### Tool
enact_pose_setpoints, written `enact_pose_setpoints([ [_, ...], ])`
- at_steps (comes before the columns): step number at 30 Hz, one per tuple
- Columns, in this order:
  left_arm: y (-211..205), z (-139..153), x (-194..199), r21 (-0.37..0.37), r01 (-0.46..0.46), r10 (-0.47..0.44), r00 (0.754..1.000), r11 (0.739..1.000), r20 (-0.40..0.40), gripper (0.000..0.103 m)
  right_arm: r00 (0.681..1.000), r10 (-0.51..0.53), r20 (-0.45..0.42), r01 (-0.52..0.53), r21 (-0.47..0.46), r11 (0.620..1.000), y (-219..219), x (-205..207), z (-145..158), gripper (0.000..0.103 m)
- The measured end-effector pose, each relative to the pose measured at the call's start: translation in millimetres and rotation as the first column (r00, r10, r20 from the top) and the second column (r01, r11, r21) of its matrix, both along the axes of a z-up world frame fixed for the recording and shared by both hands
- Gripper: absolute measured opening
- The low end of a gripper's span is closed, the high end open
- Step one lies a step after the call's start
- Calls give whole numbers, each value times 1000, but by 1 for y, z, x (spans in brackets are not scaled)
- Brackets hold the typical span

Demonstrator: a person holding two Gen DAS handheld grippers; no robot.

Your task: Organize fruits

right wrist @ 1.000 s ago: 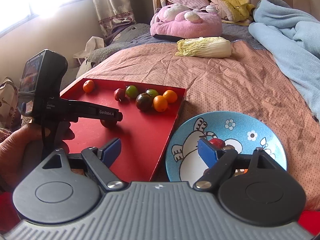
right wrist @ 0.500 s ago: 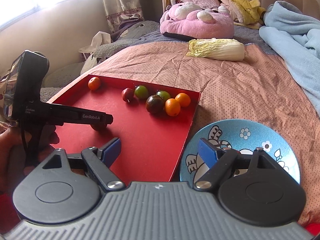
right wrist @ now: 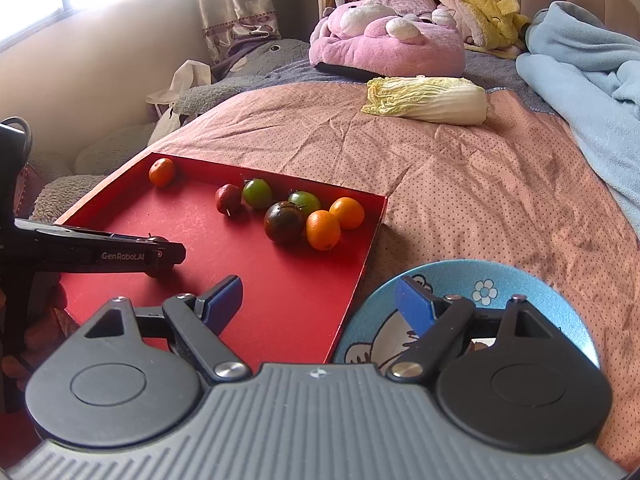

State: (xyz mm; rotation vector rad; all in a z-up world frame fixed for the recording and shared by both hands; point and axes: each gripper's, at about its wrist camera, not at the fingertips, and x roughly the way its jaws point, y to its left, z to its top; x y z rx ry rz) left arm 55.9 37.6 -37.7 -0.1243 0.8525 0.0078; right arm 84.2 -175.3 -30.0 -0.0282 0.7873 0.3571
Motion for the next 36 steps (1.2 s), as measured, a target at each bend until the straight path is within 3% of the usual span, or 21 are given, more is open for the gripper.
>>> enact_pose_setpoints([
  [6,0,0,-1,-1,-2,2,1000,1000,4,39,999,46,-10,-47,-19,999,15,24,-8,84],
  [13,3,-1,1,-18,-1,1,1000,1000,2,39,996,75,-39,-78,-91,993,36,63,-24,54],
  [16,4,-1,1,-20,4,-4,1000,1000,4,39,996,75,-57,-82,-136,987,39,75,-36,48],
  [23,5,-1,2,-29,4,-4,1000,1000,3,39,995,77,-69,-87,-159,983,44,94,-47,47],
  [28,6,-1,2,-31,2,-2,1000,1000,0,39,993,88,-74,-100,-176,979,53,103,-49,36],
  [36,6,0,3,-32,-3,3,1000,999,-7,39,994,67,-81,-78,-140,987,47,95,-45,36],
])
